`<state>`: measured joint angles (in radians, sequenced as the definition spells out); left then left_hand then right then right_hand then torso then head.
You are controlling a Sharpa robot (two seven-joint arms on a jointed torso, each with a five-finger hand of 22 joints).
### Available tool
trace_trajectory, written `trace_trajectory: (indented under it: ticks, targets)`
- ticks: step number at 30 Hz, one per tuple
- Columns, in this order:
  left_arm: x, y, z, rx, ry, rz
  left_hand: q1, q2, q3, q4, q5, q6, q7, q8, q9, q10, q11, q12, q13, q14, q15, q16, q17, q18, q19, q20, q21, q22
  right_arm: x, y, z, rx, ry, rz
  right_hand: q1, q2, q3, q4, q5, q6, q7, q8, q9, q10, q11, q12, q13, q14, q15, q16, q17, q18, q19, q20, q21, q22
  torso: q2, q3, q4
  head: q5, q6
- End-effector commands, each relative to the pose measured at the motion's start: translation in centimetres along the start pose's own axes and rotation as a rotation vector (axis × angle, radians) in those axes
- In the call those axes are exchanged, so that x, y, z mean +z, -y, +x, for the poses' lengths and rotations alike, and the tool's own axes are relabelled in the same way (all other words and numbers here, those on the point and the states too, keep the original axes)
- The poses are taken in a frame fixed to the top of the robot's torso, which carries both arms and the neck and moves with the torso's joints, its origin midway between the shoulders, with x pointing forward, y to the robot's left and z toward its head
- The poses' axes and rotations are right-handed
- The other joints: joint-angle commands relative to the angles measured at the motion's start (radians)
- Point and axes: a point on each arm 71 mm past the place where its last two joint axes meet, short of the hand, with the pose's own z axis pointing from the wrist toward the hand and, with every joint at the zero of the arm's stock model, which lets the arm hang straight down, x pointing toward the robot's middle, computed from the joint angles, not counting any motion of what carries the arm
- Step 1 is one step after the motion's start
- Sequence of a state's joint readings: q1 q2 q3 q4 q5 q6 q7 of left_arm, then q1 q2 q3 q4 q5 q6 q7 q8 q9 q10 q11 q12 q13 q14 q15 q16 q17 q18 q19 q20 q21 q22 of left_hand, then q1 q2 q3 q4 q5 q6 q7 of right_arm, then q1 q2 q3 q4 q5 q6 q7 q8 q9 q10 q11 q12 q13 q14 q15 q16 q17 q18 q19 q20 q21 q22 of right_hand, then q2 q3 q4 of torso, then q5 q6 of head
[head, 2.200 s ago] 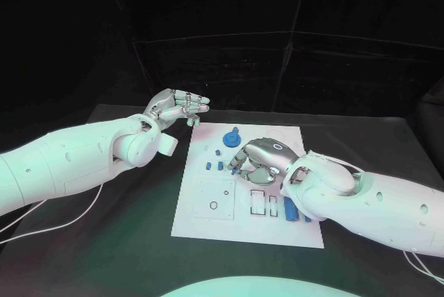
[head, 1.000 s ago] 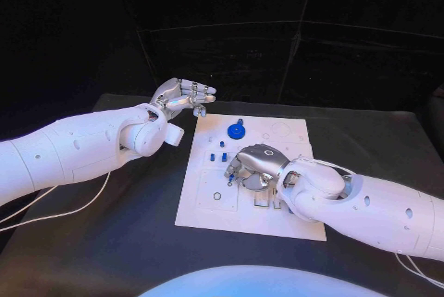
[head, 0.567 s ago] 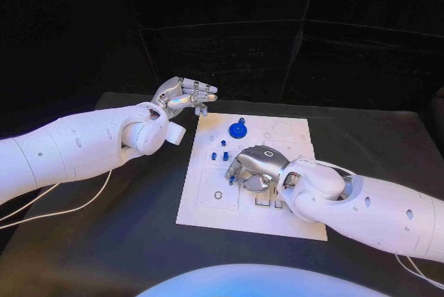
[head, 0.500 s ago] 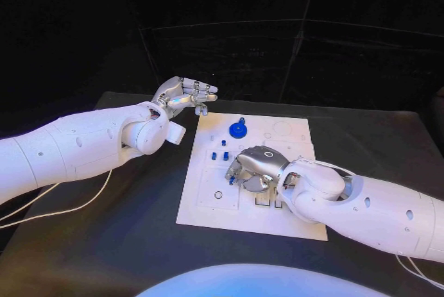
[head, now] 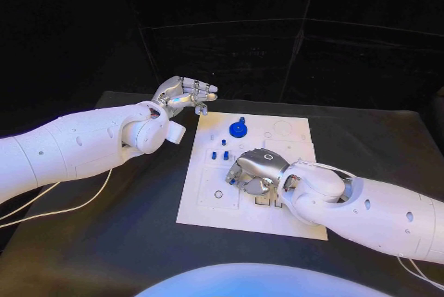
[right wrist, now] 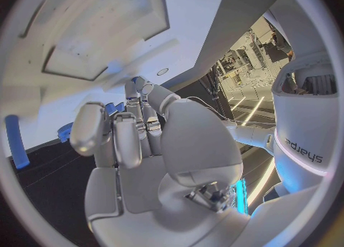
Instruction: Assemble the parts on the task board
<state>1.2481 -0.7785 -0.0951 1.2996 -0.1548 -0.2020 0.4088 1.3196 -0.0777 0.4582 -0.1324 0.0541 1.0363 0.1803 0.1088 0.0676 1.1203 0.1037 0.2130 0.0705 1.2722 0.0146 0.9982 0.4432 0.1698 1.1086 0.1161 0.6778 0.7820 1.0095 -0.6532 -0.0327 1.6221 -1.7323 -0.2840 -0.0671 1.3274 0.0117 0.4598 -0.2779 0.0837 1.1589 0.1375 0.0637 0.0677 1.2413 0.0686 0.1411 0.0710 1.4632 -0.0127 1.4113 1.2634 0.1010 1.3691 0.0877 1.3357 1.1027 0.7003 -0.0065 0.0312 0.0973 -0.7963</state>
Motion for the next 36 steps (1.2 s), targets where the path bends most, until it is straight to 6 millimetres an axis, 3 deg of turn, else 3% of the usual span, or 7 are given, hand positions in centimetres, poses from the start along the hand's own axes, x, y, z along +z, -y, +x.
trace_trajectory:
  ticks: [1, 6, 9, 15, 24, 36]
  targets:
    - [0.1, 0.1, 0.1, -0.009, -0.011, 0.003, -0.001, 0.005, -0.008, 0.002, -0.004, -0.006, 0.003, -0.001, -0.001, -0.009, 0.003, 0.006, -0.001, -0.003, 0.001, -0.005, -0.002, 0.013, -0.004, 0.000, -0.005, -0.002, 0.0, 0.1, 0.5, -0.020, -0.041, 0.011, -0.006, -0.009, 0.002, 0.005, 0.001, 0.002, 0.007, 0.004, 0.001, 0.010, 0.000, -0.006, 0.001, 0.052, 0.000, 0.005, 0.000, -0.009, 0.003, 0.002, 0.006, 0.000, 0.000, -0.0004, 0.0004, 0.000, -0.001]
    - [0.1, 0.1, 0.1, -0.010, -0.011, 0.002, -0.001, 0.005, -0.008, 0.002, -0.004, -0.006, 0.003, -0.001, -0.001, -0.009, 0.003, 0.006, -0.001, -0.003, 0.001, -0.005, -0.002, 0.013, -0.004, 0.000, -0.005, -0.002, 0.0, 0.3, 0.5, -0.029, -0.039, 0.021, -0.019, -0.019, 0.000, 0.012, 0.000, -0.010, 0.010, 0.000, -0.001, -0.006, 0.004, -0.017, -0.002, 0.050, 0.002, 0.002, -0.005, -0.008, -0.002, 0.003, 0.002, -0.007, 0.000, -0.0003, 0.0005, 0.000, 0.000]
    - [0.1, 0.1, 0.1, -0.010, -0.012, 0.001, -0.001, 0.005, -0.008, 0.002, -0.004, -0.006, 0.003, -0.001, -0.001, -0.009, 0.003, 0.006, -0.001, -0.003, 0.001, -0.005, -0.002, 0.013, -0.004, 0.000, -0.005, -0.002, 0.1, 0.3, 0.5, -0.030, -0.028, 0.028, -0.046, -0.043, -0.009, 0.026, 0.008, -0.061, 0.026, -0.004, -0.006, -0.065, 0.021, -0.047, -0.008, 0.045, 0.017, -0.007, -0.021, -0.005, -0.015, 0.013, -0.011, -0.030, 0.001, -0.0007, 0.0006, 0.000, -0.001]
    - [0.1, 0.1, 0.1, -0.011, -0.014, -0.002, -0.001, 0.005, -0.008, 0.003, -0.004, -0.006, 0.003, -0.001, -0.001, -0.010, 0.003, 0.007, -0.001, -0.003, 0.002, -0.005, -0.002, 0.013, -0.004, 0.000, -0.005, -0.002, 0.2, 0.3, 0.4, -0.030, -0.008, 0.031, -0.060, -0.070, -0.023, 0.037, 0.009, -0.115, 0.031, -0.003, -0.004, -0.144, 0.039, -0.067, -0.008, 0.031, 0.030, -0.035, -0.068, 0.007, -0.046, 0.028, -0.047, -0.092, 0.000, -0.0004, 0.0002, 0.000, -0.001]
    - [0.1, 0.0, 0.1, -0.012, -0.018, -0.008, -0.001, 0.005, -0.008, 0.003, -0.004, -0.006, 0.004, -0.001, -0.001, -0.010, 0.003, 0.007, -0.001, -0.003, 0.002, -0.005, -0.002, 0.013, -0.004, 0.000, -0.005, -0.003, 0.0, 0.1, 0.1, -0.026, 0.021, 0.016, -0.055, -0.073, -0.025, 0.038, 0.011, -0.122, 0.031, -0.001, -0.003, -0.160, 0.041, -0.064, -0.007, 0.029, 0.032, -0.041, -0.079, 0.010, -0.051, 0.031, -0.055, -0.105, -0.001, 0.0005, 0.0004, -0.001, -0.003]
    - [0.0, -0.1, -0.1, -0.013, -0.020, -0.017, -0.001, 0.004, -0.009, 0.003, -0.004, -0.007, 0.004, -0.002, -0.001, -0.011, 0.003, 0.006, -0.002, -0.003, 0.002, -0.006, -0.003, 0.013, -0.004, 0.001, -0.006, -0.003, -2.4, 0.6, -1.2, 0.002, 0.119, 0.018, -0.049, -0.080, -0.027, 0.039, 0.022, -0.130, 0.026, -0.001, -0.003, -0.170, 0.039, -0.054, -0.006, 0.029, 0.031, -0.044, -0.084, 0.010, -0.050, 0.031, -0.057, -0.107, -0.001, 0.0004, -0.0015, -0.011, 0.009]
